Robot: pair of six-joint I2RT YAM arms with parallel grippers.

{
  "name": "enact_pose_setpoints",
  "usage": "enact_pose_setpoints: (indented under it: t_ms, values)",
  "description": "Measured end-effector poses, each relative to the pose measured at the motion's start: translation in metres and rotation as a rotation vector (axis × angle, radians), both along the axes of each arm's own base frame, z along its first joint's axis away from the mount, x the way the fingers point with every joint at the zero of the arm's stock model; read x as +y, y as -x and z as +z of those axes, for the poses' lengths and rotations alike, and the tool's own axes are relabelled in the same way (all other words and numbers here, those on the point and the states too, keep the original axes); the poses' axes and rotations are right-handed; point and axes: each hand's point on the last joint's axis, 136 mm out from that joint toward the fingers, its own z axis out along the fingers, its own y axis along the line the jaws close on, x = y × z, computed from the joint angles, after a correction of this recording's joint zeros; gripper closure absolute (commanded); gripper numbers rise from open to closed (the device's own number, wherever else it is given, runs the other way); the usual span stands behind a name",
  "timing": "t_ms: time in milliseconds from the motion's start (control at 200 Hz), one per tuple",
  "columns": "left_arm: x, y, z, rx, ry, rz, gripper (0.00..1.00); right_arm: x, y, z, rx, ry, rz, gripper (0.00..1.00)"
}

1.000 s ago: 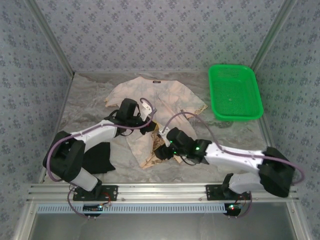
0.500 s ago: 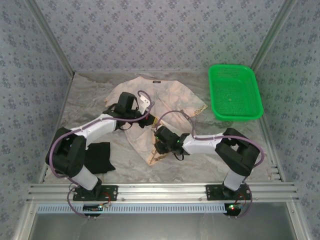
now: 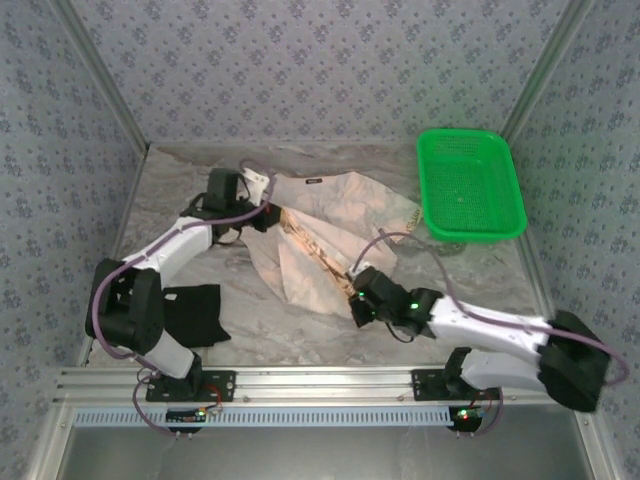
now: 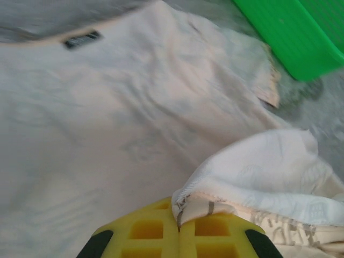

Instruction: Fold the inside-out t-shirt

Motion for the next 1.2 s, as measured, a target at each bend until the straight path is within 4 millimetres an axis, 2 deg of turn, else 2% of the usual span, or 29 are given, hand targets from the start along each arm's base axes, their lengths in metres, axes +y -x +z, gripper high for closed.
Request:
enact_pose_setpoints:
  t_ms: [65, 115, 160, 225, 275, 305, 330, 365, 400, 460, 520, 605, 685, 785, 885, 955, 1019, 1204]
  values:
    - [0.030, -0.018, 0.006, -0.001, 0.003, 0.100, 1.00, -0.023, -0.011, 0.026, -0.043, -0.076, -0.089, 1.00]
    - [0.059, -0.030, 0.004, 0.006, 0.007, 0.193, 1.00, -0.044, -0.022, 0.037, -0.062, -0.115, -0.174, 1.00]
    - [0.087, -0.036, -0.004, 0.023, 0.017, 0.281, 1.00, -0.063, -0.030, 0.039, -0.065, -0.133, -0.247, 1.00]
    - [0.120, -0.034, -0.025, 0.067, 0.019, 0.384, 0.87, -0.084, -0.036, 0.034, -0.048, -0.141, -0.319, 1.00]
    - [0.131, -0.025, -0.045, 0.118, 0.020, 0.423, 0.85, -0.087, -0.036, 0.029, -0.018, -0.139, -0.326, 1.00]
    - [0.130, -0.019, -0.054, 0.141, 0.015, 0.422, 0.84, -0.086, -0.034, 0.024, 0.003, -0.133, -0.319, 1.00]
    - [0.126, -0.014, -0.059, 0.157, 0.011, 0.413, 0.82, -0.085, -0.033, 0.019, 0.022, -0.123, -0.311, 1.00]
    - [0.119, -0.009, -0.065, 0.175, 0.005, 0.394, 0.73, -0.083, -0.031, 0.011, 0.052, -0.105, -0.303, 0.98]
    - [0.110, -0.006, -0.067, 0.181, -0.001, 0.369, 0.61, -0.082, -0.028, 0.004, 0.080, -0.084, -0.293, 0.91]
    - [0.094, -0.002, -0.067, 0.181, 0.000, 0.327, 0.56, -0.079, -0.023, -0.007, 0.122, -0.057, -0.274, 0.72]
    - [0.077, 0.004, -0.067, 0.189, 0.003, 0.285, 0.46, -0.077, -0.019, -0.013, 0.144, -0.034, -0.244, 0.64]
    - [0.054, 0.018, -0.069, 0.212, -0.013, 0.218, 0.46, -0.070, -0.012, -0.013, 0.150, -0.015, -0.177, 0.55]
    - [0.035, 0.036, -0.069, 0.240, -0.046, 0.156, 0.47, -0.059, -0.012, 0.002, 0.131, -0.020, -0.106, 0.51]
    - [0.011, 0.055, -0.056, 0.229, -0.071, 0.067, 0.48, -0.039, -0.025, 0.029, 0.091, -0.049, -0.040, 0.46]
    - [-0.018, 0.072, -0.042, 0.153, -0.103, -0.063, 0.47, -0.009, -0.043, 0.041, 0.065, -0.044, 0.027, 0.43]
    - [-0.035, 0.085, -0.039, 0.094, -0.134, -0.169, 0.48, 0.012, -0.054, 0.036, 0.056, -0.019, 0.085, 0.42]
    - [-0.045, 0.091, -0.038, 0.046, -0.156, -0.242, 0.48, 0.025, -0.062, 0.022, 0.069, 0.010, 0.131, 0.42]
    - [-0.047, 0.079, -0.031, -0.121, -0.194, -0.320, 0.48, 0.038, -0.075, -0.018, 0.132, 0.077, 0.210, 0.43]
